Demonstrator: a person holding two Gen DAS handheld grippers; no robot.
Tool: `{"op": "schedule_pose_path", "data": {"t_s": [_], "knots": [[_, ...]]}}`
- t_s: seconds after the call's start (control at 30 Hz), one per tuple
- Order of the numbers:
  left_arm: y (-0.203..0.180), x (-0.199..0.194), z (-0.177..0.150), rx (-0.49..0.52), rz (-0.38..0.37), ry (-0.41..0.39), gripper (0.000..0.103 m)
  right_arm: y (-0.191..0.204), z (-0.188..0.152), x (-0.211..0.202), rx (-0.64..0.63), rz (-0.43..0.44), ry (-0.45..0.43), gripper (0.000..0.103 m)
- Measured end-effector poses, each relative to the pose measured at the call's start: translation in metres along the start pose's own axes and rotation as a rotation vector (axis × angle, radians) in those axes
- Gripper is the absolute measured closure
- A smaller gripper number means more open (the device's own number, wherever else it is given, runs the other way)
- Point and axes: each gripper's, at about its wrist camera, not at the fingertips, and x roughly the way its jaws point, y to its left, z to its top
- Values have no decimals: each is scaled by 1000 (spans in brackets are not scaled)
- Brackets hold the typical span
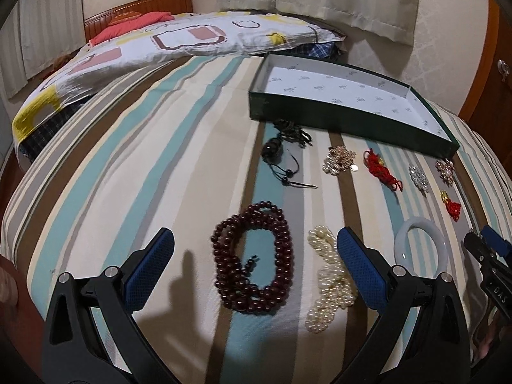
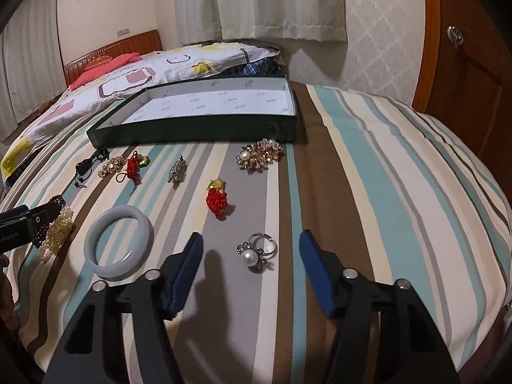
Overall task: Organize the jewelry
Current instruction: 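Move left tool toward dark red bead strand while right tool approaches pearl ring, then close left tool on dark red bead strand while right tool grasps pearl ring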
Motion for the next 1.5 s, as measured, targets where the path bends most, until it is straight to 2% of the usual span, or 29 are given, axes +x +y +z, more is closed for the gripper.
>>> {"op": "schedule_pose_path", "data": {"t_s": [0.17, 0.27, 0.33, 0.37, 0.5, 0.57, 0.87, 0.93, 1.0, 1.27, 1.3, 1.5], "knots": [[4, -10, 3, -7, -8, -23, 5, -1, -1, 1, 6, 7, 8, 48], [0, -16, 5, 31, 4, -43, 5, 0, 0, 2, 2, 5, 13, 52], [1, -12, 4, 30, 3, -29, 5, 1, -1, 2, 1, 5, 13, 52], [2, -10, 3, 24, 0, -18, 7, 1, -1, 1, 0, 5, 13, 52], [7, 3, -2, 17, 5, 35, 24, 3, -1, 1, -7, 3, 15, 55], [12, 10, -4, 5, -15, 64, 25, 5, -1, 1, -17, 3, 16, 57], [8, 8, -9, 47, -12, 48, 30, 7, -2, -2, -26, 26, 21, 71], [7, 8, -8, 54, -22, 44, 38, 8, -3, -2, -26, 30, 21, 76], [5, 5, -9, 65, -36, 36, 52, 8, -3, -2, -26, 37, 21, 77], [5, 3, -9, 65, -54, 25, 81, 9, -4, -3, -28, 39, 20, 77], [7, 2, -9, 50, -73, 23, 81, 9, -4, -4, -29, 39, 18, 77], [8, 1, -11, 46, -73, 15, 82, 11, -4, -7, -33, 39, 8, 77]]}}
